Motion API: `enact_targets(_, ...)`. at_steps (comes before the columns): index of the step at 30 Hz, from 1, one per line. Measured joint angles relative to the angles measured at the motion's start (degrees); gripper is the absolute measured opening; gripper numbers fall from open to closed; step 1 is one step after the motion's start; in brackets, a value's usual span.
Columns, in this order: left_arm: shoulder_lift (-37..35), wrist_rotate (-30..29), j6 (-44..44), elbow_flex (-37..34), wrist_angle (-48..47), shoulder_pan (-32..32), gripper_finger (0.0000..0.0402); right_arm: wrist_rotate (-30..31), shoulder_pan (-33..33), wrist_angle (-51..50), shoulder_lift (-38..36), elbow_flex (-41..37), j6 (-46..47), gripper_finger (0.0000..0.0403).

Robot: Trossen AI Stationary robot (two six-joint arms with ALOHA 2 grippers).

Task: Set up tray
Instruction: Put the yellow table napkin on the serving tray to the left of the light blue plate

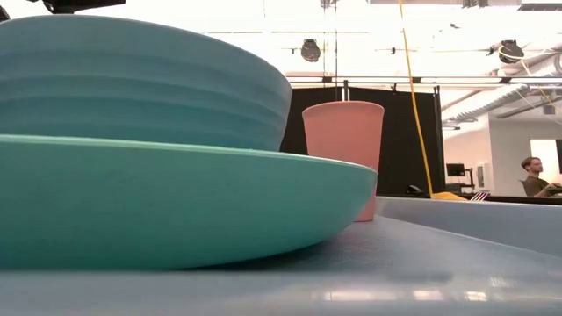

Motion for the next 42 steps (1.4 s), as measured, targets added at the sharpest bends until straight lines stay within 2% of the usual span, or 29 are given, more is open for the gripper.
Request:
enact_targets(6, 0.0, 0.0, -1.3, 0.0, -1.4, 0.0, 0.015, 0.4, 0.1, 3.9, -0.4, -4.5, 1.7, 0.0152)
enact_targets(13, 0.0, 0.0, -1.6, 0.0, -1.5, 0.0, 0.015, 0.5, -0.3, 4.6, -0.3, -5.7, 1.6, 0.0144)
enact_targets(17, 0.0, 0.0, -2.6, 0.0, -2.0, 0.0, 0.015, 0.3, -0.9, 4.4, -0.3, -5.7, 1.0, 0.011)
enact_targets(25, 0.0, 0.0, -4.0, 0.0, -3.0, 0.0, 0.015, 0.3, -1.9, 4.2, -0.2, -5.8, 0.1, 0.0009)
enact_targets(39, 0.0, 0.0, -4.2, 0.0, -3.0, 0.0, 0.015, 7.2, -1.9, 0.3, -0.8, -1.9, 1.9, 0.0001)
enact_targets(42, 0.0, 0.0, -4.3, 0.0, -3.0, 0.0, 0.015, 10.8, -1.9, -0.7, -3.0, -1.8, 1.9, 0.0001)
